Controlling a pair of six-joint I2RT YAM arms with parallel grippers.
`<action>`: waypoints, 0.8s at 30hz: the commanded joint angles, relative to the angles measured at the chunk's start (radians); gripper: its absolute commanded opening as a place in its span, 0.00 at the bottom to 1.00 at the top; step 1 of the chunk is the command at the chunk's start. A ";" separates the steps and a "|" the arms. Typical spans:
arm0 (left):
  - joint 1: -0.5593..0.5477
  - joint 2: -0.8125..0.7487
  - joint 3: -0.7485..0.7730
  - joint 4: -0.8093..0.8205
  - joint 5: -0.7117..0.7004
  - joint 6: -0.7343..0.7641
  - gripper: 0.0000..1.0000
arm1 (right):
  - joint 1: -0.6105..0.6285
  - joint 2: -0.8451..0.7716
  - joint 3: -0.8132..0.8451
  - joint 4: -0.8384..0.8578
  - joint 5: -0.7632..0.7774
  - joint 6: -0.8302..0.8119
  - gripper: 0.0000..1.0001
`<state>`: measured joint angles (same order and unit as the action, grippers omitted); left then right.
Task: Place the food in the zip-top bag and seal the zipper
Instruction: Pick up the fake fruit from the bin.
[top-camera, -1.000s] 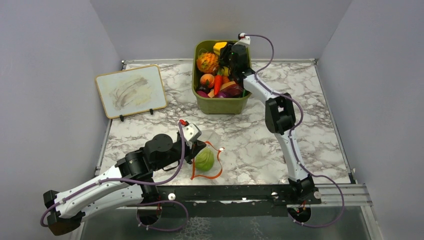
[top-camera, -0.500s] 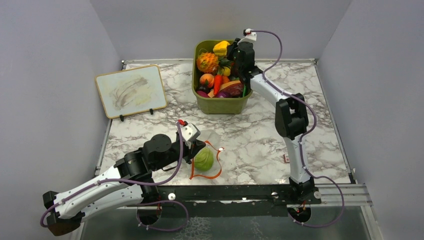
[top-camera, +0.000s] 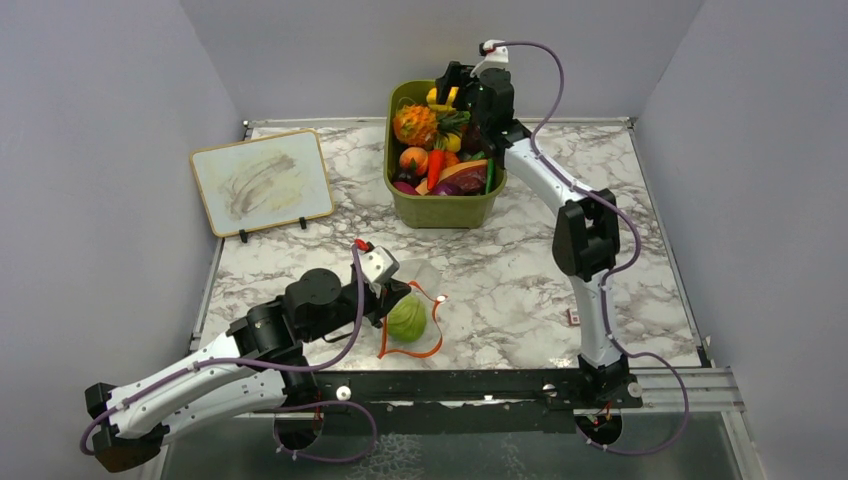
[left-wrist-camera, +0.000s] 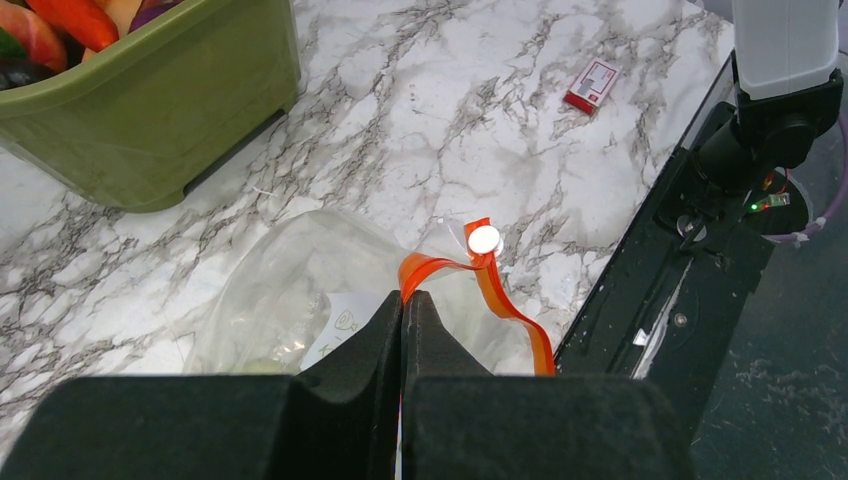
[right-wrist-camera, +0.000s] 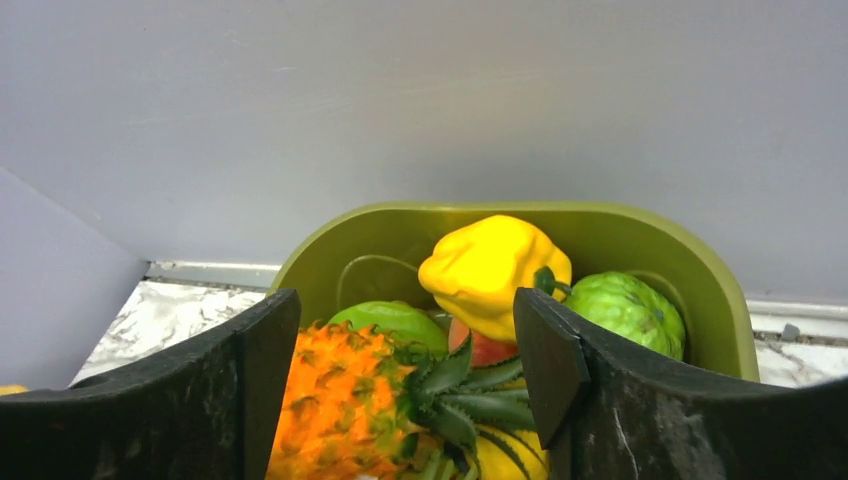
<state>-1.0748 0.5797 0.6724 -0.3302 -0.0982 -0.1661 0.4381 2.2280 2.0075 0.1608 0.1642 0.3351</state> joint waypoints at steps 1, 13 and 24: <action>0.004 -0.002 -0.011 0.024 -0.004 0.001 0.00 | -0.006 0.099 0.132 -0.101 -0.045 0.019 0.83; 0.004 0.019 -0.011 0.025 -0.009 0.010 0.00 | -0.011 0.311 0.348 -0.096 -0.080 0.012 0.83; 0.003 0.000 -0.013 0.025 -0.036 0.011 0.00 | -0.031 0.091 0.126 -0.064 -0.458 -0.373 0.83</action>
<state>-1.0748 0.5983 0.6708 -0.3298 -0.1024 -0.1646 0.4149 2.4306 2.1647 0.1371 -0.1246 0.1368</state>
